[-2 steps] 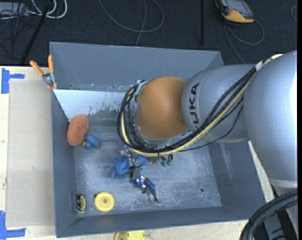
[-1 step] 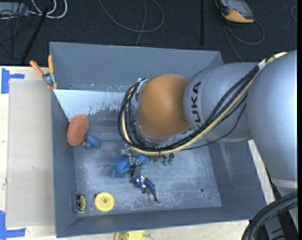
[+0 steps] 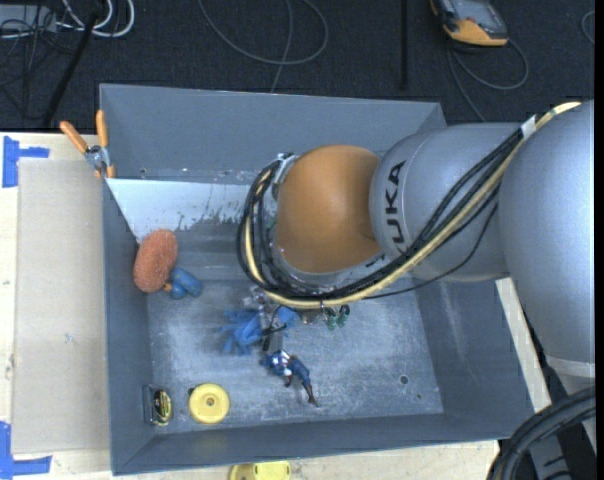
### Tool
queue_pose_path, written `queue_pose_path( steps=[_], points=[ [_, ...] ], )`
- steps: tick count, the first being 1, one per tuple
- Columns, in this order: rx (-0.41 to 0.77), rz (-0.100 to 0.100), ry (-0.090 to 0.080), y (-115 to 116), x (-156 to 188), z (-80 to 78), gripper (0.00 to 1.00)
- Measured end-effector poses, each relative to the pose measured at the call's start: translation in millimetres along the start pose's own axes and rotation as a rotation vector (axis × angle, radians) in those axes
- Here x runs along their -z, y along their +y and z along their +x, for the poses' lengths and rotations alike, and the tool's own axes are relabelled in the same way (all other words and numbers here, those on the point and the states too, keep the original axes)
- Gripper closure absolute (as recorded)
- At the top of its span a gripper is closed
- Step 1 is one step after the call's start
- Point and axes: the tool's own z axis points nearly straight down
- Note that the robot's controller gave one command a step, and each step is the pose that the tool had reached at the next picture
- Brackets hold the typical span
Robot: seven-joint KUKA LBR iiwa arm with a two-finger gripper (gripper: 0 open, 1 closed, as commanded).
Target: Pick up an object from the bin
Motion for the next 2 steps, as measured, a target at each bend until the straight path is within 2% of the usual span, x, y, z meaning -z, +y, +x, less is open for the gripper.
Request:
queue_pose_path(
  steps=[2],
  points=[
    [-0.002, -0.001, 0.003, 0.7, 16.9, 0.5, 1.0]
  ],
)
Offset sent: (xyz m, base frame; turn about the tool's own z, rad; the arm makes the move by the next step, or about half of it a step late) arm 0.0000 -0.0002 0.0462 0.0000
